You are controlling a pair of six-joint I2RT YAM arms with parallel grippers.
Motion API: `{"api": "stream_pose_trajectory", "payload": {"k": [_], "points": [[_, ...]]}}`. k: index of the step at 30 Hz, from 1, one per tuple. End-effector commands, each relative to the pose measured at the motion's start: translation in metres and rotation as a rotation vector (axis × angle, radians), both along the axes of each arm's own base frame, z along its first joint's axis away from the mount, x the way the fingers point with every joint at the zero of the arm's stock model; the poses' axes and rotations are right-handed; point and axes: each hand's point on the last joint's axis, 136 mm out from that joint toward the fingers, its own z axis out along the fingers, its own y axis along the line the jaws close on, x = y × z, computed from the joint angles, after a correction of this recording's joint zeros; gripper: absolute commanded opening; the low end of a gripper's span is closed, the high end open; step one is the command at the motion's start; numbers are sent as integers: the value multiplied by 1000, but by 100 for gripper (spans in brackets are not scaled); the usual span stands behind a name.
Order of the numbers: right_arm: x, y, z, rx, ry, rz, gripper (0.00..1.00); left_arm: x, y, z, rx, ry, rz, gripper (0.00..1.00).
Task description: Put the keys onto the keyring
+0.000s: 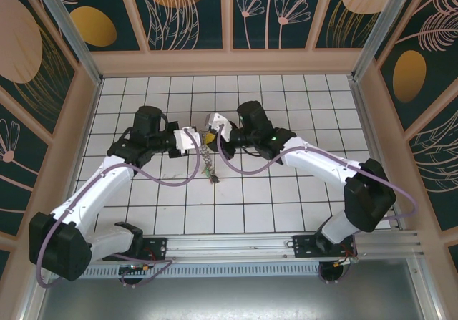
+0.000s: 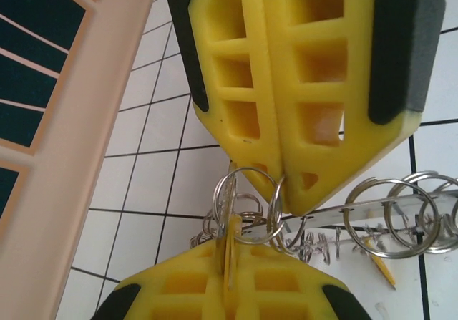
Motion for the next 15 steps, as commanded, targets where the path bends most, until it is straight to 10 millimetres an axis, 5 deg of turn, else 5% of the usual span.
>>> {"api": "stream_pose_trajectory", "payload": {"k": [1, 3, 8, 15], "points": [[16, 6, 12, 36, -37, -66, 0, 2, -7, 28, 2, -112, -39, 0], [13, 5, 12, 44, -42, -59, 2, 7, -4, 37, 24, -175, -31, 0], [1, -5, 26, 108, -72, 11, 25, 15, -1, 61, 69, -362, -46, 0], [-10, -36, 55, 188, -197, 54, 32, 18, -4, 93, 115, -562, -106, 0]]}}
